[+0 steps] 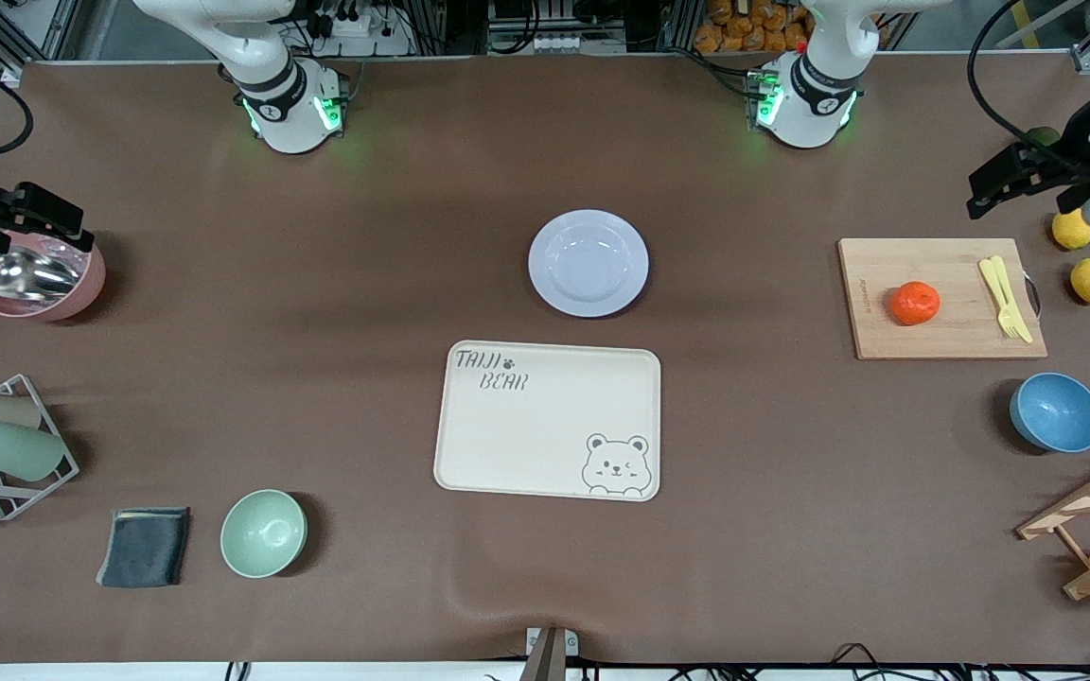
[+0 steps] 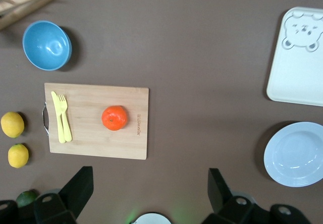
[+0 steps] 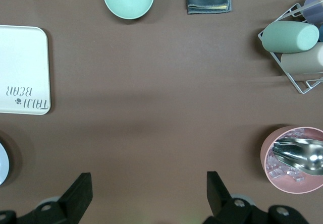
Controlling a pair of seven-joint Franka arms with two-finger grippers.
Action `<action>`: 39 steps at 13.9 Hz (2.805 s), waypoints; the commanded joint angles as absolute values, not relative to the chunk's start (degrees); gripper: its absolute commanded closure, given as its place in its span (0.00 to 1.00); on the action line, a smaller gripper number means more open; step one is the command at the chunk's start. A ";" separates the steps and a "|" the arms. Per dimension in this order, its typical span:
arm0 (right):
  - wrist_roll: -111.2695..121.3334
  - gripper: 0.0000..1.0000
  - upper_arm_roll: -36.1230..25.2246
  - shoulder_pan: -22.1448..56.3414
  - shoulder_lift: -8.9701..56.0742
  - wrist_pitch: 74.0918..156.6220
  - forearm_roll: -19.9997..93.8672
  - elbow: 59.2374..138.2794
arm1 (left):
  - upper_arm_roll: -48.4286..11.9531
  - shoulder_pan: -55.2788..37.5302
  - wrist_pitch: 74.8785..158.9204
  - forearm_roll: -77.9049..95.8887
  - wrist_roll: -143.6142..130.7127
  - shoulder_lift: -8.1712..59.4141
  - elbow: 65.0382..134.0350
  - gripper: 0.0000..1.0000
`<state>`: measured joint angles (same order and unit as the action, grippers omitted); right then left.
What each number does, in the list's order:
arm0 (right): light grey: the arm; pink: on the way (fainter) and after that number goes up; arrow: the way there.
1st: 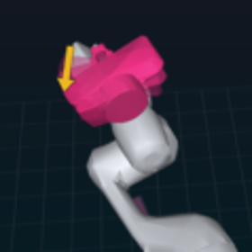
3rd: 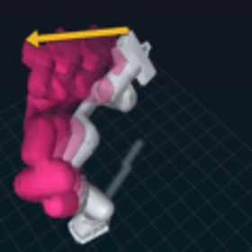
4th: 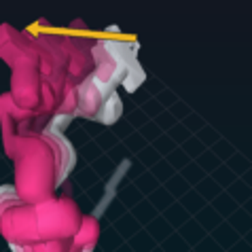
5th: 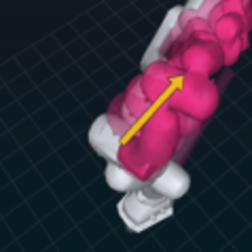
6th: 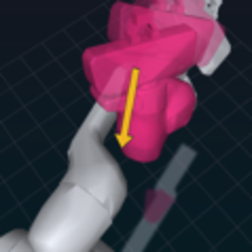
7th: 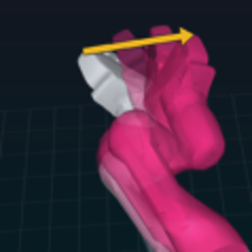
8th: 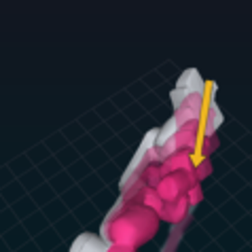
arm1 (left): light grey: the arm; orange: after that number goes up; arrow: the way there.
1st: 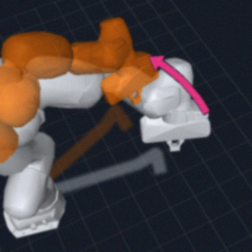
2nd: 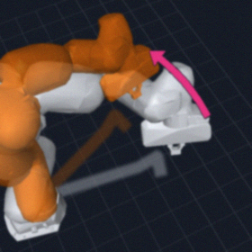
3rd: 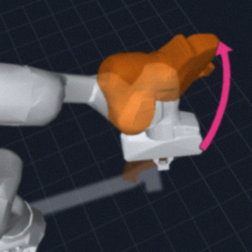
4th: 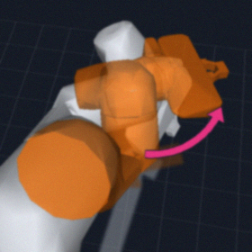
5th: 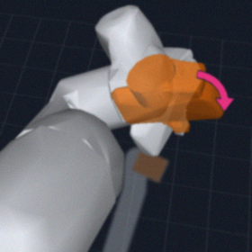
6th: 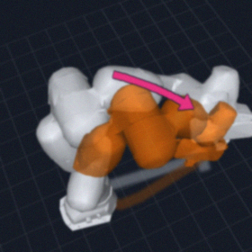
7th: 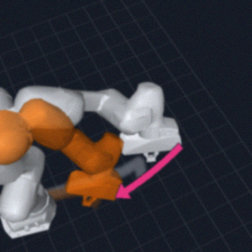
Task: Place orange and plate with both arms
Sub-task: 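Move the left gripper toward the orange on the wooden board, then lower the left gripper and close it on the orange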
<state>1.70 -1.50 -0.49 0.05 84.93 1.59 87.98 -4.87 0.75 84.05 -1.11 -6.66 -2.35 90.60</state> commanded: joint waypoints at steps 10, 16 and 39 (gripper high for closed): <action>1.58 0.00 -1.32 -0.53 0.18 84.11 1.93 87.10 | -5.19 14.94 120.72 -2.81 -2.37 -7.30 134.62 0.00; 1.41 0.00 -1.32 -0.26 0.18 84.11 2.11 87.19 | -5.10 19.68 133.23 -5.61 -1.14 -0.71 139.31 0.00; 1.67 0.00 -0.97 6.94 5.19 84.20 2.55 87.19 | -6.33 21.88 144.05 -6.50 -1.23 10.19 139.48 0.00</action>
<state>1.66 -0.88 6.76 4.81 84.72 1.84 88.04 -5.80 21.22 143.36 -5.50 -1.65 9.48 139.54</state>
